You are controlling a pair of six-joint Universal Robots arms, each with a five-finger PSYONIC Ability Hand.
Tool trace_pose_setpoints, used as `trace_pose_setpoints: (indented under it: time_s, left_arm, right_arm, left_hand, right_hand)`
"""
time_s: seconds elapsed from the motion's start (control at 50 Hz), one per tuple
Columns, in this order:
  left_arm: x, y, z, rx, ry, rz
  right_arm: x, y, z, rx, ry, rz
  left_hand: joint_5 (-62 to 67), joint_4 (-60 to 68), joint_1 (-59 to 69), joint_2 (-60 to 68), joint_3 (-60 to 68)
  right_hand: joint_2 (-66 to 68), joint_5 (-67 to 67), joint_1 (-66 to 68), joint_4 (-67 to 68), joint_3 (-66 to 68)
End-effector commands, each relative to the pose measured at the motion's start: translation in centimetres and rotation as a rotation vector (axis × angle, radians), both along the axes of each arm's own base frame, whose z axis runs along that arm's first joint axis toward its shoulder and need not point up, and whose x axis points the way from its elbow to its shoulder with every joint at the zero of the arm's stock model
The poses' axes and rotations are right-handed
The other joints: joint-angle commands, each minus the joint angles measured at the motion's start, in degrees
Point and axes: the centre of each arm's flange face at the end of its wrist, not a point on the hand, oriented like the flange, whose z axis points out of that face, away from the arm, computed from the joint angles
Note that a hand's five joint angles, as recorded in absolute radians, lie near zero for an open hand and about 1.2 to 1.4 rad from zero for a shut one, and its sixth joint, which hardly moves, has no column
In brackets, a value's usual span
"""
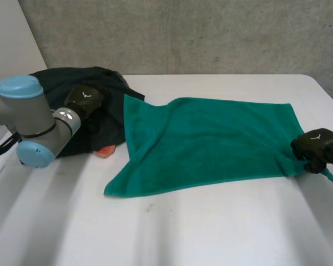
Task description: Fold the laundry.
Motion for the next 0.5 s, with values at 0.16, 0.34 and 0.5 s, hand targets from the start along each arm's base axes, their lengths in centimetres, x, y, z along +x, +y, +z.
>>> trace_pose_setpoints:
  time_s: [0.16,0.34,0.5]
  left_arm:
    - [-0.3,-3.9,-5.2,-0.103,-0.197,-0.056]
    - [6.8,-8.7,-4.8,-0.253,-0.439,0.247]
    - [11.2,-10.3,-4.4,-0.251,-0.527,0.345]
  right_arm:
    - [-0.1,0.7,-0.8,0.000,0.016,-0.012]
    - [0.2,0.9,-0.4,-0.016,0.030,-0.009]
    - [0.9,1.1,0.0,-0.035,0.028,0.008]
  left_hand:
    - [67.3,68.4,68.0,67.9,68.2]
    - [67.4,68.4,68.0,67.9,68.2]
    - [67.4,68.4,68.0,67.9,68.2]
  right_hand:
    - [13.1,13.5,16.1,11.6,12.1]
    - [13.1,13.5,16.1,11.6,12.1]
    - [13.1,13.5,16.1,11.6,12.1]
